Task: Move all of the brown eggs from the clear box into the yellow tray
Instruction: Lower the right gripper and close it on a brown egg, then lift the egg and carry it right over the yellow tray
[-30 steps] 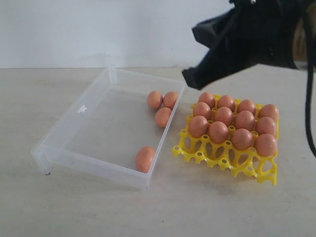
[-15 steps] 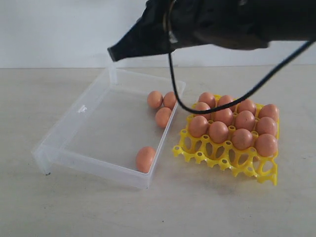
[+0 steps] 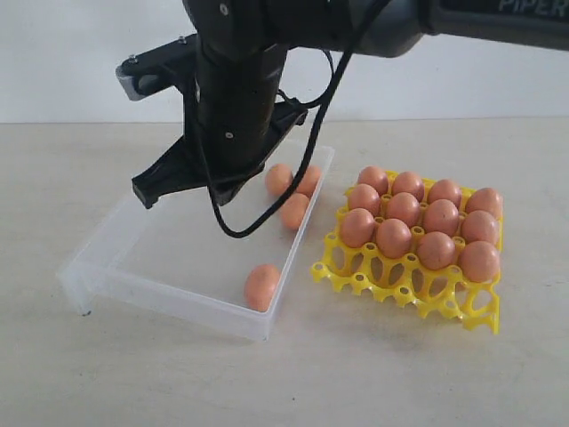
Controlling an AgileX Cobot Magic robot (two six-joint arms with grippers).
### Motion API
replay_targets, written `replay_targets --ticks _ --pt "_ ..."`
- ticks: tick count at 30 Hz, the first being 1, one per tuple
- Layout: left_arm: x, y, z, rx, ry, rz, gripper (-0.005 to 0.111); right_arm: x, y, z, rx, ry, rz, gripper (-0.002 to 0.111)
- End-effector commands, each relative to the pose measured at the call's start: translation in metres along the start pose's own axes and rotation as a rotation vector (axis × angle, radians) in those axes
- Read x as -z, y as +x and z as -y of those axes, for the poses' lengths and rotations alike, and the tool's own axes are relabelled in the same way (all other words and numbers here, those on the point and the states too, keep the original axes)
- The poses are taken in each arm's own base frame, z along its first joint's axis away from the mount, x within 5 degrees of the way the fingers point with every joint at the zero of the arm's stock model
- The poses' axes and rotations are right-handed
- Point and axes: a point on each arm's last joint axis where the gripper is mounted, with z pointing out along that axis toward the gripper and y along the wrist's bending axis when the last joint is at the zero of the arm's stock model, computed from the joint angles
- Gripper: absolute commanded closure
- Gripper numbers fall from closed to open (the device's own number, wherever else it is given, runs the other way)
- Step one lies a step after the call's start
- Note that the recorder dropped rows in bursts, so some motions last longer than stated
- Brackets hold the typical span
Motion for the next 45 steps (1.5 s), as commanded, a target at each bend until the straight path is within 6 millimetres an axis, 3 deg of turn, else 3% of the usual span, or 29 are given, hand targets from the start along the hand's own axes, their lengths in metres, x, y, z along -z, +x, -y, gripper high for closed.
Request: replay_targets --ticks 1,4,8,14,31,33,35,36,40,43,45 --pt "0.0 0.0 0.0 0.013 -0.002 0.006 0.111 -0.002 -0.004 -0.001 0.001 -0.015 0.013 0.093" --pt "0.0 0.0 0.0 0.013 -0.002 0.006 0.111 -0.033 -0.002 -0.004 -0.038 -0.011 -0.036 0.064" --pt "0.0 0.0 0.0 0.013 -0.002 0.006 0.111 -0.071 0.01 -0.006 -0.136 0.014 -0.169 0.051" --pt "0.0 0.0 0.0 0.013 -0.002 0.006 0.111 -0.098 0.027 -0.006 -0.208 0.062 -0.327 0.051" --pt "0.0 0.0 0.0 0.013 -0.003 0.008 0.111 -0.123 0.031 -0.008 -0.289 0.074 -0.328 0.051" --pt "0.0 0.0 0.0 0.013 -0.002 0.006 0.111 -0.127 0.031 -0.009 -0.293 0.073 -0.323 0.059" --pt "0.0 0.0 0.0 0.013 -0.002 0.006 0.111 -0.128 0.029 -0.009 -0.293 0.066 -0.301 0.085" --pt "0.0 0.0 0.0 0.013 -0.002 0.006 0.111 -0.127 0.027 -0.009 -0.29 0.061 -0.281 0.106" --pt "0.0 0.0 0.0 0.013 -0.002 0.006 0.111 -0.117 0.01 -0.005 -0.25 0.065 -0.112 0.108" --pt "0.0 0.0 0.0 0.013 -0.002 0.006 0.111 -0.077 -0.017 0.0 -0.217 0.061 0.147 0.108" --pt "0.0 0.0 0.0 0.013 -0.002 0.006 0.111 -0.055 -0.023 0.005 -0.189 0.09 0.229 0.108"
